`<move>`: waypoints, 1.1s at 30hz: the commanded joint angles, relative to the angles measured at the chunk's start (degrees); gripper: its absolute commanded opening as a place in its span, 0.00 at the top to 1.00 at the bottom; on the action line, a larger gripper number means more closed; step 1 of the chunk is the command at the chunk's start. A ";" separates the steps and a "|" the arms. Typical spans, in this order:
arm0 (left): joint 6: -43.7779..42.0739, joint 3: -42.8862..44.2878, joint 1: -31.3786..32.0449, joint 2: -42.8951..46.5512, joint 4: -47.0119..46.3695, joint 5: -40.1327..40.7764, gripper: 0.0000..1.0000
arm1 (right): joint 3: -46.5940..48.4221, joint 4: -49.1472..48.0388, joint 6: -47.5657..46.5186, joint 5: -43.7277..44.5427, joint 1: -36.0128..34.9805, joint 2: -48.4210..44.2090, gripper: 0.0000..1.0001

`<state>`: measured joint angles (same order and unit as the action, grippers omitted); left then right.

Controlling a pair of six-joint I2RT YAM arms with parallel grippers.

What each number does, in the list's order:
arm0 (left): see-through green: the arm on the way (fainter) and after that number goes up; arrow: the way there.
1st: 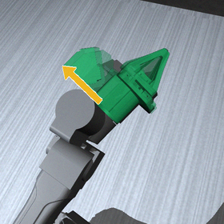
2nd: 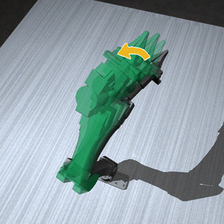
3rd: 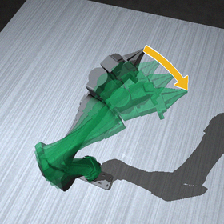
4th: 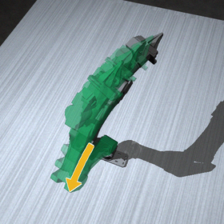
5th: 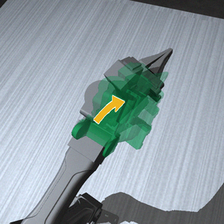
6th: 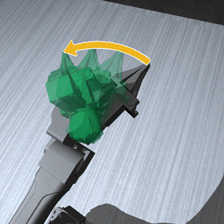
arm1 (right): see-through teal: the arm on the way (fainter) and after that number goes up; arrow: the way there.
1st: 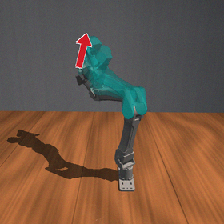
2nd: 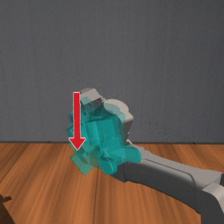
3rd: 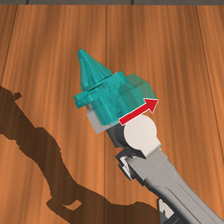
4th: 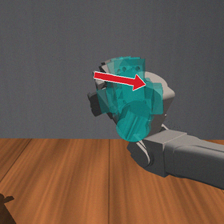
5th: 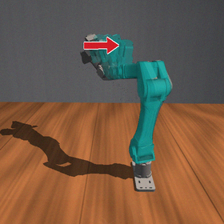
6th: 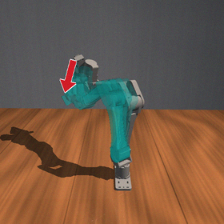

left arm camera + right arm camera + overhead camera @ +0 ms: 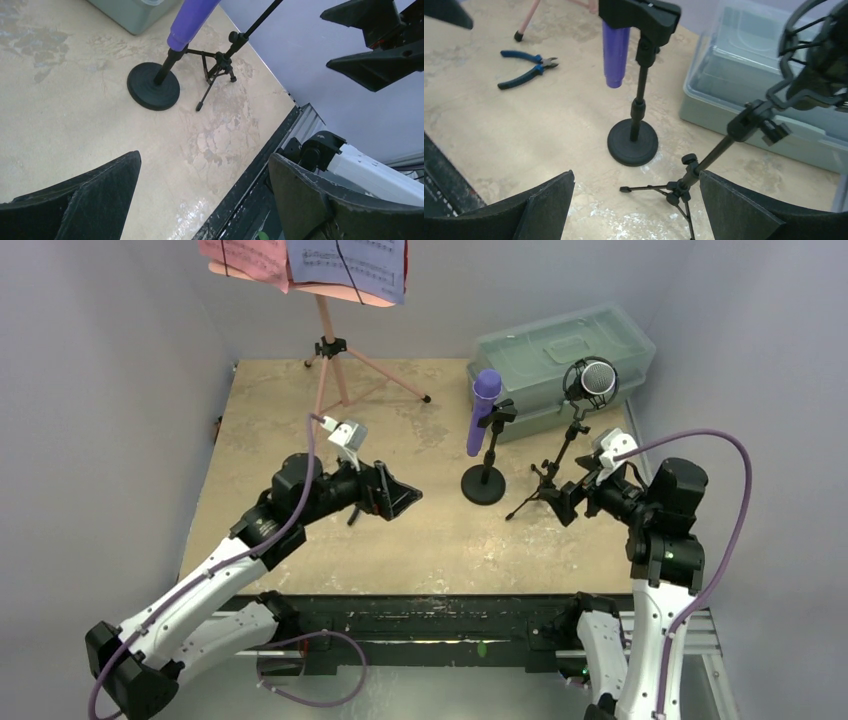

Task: Pack up the instrument practice props
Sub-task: Pick up the microphone stand with the microphone from the center of the board.

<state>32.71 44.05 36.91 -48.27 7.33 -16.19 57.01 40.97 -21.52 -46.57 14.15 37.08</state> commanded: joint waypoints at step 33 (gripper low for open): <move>-24.50 16.12 1.59 -40.46 -60.45 -13.49 0.11 | -9.49 1.30 -15.92 -13.64 -0.30 0.01 0.01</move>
<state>3.38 56.64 38.81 -86.46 -43.53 -21.93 47.86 42.78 -36.67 -59.31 14.13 37.21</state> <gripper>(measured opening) 0.893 0.987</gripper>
